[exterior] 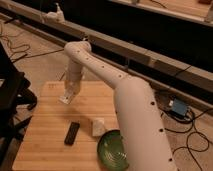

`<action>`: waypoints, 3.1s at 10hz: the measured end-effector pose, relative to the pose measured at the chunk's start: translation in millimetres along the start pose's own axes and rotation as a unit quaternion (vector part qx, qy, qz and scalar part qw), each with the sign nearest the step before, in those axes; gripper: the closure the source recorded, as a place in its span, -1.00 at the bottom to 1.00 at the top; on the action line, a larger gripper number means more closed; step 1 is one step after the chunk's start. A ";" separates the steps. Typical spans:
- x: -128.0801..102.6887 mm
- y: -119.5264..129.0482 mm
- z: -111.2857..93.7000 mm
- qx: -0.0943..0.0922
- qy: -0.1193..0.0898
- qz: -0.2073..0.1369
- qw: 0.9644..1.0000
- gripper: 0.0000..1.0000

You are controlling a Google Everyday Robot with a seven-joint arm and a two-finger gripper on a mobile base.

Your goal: Place the bottle in the ceramic bowl

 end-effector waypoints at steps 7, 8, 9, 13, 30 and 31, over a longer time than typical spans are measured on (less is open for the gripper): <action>-26.0 95.4 -36.7 0.000 0.012 0.046 0.999 1.00; -29.7 106.3 -37.3 0.001 0.011 0.049 0.999 1.00; -33.4 118.1 -37.7 0.003 0.010 0.053 0.999 1.00; -42.4 148.9 -36.7 0.022 0.002 0.074 0.997 1.00; -105.8 266.1 -7.4 -0.030 -0.011 0.083 0.996 1.00; -109.5 274.7 -5.9 -0.032 -0.013 0.089 0.995 1.00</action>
